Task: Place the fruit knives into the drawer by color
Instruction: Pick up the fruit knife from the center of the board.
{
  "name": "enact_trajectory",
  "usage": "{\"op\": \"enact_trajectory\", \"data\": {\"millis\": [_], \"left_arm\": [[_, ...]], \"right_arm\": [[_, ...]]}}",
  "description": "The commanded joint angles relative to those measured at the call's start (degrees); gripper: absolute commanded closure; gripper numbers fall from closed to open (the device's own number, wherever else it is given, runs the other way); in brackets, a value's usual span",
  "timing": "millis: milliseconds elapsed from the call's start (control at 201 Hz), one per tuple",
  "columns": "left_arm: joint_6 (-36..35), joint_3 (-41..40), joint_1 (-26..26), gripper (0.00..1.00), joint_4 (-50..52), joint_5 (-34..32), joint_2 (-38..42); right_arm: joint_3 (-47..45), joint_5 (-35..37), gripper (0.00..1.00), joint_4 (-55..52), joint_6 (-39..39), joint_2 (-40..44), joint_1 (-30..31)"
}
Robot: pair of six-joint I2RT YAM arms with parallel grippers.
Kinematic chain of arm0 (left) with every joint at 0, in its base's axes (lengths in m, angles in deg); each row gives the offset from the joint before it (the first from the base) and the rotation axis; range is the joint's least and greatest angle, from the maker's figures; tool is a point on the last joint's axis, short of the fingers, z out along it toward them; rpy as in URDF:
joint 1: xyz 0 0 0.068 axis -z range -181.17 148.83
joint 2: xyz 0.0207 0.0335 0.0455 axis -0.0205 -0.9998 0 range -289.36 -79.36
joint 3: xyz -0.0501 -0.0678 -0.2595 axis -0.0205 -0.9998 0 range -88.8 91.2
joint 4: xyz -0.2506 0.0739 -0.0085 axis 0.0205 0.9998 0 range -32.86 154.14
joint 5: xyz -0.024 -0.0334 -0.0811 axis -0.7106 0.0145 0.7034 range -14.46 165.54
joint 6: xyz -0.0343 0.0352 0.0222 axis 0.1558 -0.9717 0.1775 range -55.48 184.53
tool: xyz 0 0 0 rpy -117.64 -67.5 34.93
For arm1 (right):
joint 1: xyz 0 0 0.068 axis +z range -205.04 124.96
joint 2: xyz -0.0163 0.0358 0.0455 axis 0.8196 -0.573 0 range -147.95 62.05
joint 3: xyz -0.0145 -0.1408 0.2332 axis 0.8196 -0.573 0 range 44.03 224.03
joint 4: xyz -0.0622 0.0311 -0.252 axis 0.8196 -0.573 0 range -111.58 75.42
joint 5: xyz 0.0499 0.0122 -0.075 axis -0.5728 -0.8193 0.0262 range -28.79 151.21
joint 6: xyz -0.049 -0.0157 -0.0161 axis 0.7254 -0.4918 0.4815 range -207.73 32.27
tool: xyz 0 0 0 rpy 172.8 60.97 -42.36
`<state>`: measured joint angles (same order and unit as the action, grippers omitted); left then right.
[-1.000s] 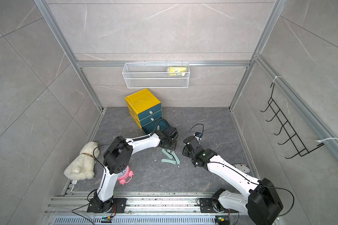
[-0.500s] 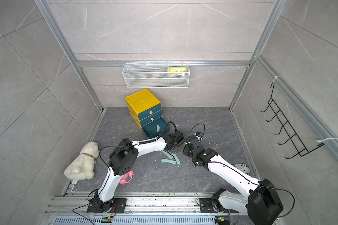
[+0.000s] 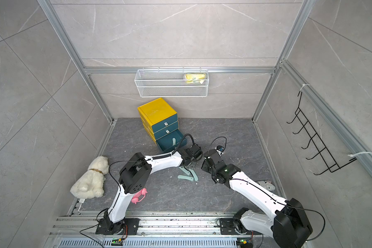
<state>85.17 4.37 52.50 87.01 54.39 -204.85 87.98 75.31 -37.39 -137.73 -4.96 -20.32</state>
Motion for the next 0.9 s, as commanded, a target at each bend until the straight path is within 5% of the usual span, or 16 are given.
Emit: {"op": "enact_trajectory", "data": {"millis": [0,259,458,692,891], "left_arm": [[-0.9,-0.8,-0.3,0.79,-0.5,-0.3,3.6],[-1.1,-1.2,-0.7,0.78,-0.4,1.2,5.4],[-0.2,1.2,-0.9,0.34,2.8,4.9,3.8],[2.7,4.4,-4.0,0.32,5.5,18.7,4.1],[4.0,6.0,-6.4,0.31,7.6,21.2,2.9]], "right_arm": [[-0.8,0.0,0.49,0.6,-1.0,0.6,-0.4],[-0.6,-0.4,0.49,0.7,-1.3,0.8,-0.5],[-0.4,-0.5,0.49,0.6,-1.2,0.7,-0.5],[-0.3,0.0,0.5,0.1,-0.8,1.3,-0.6],[0.2,0.2,0.49,-0.4,-0.4,2.1,-0.8]]}}
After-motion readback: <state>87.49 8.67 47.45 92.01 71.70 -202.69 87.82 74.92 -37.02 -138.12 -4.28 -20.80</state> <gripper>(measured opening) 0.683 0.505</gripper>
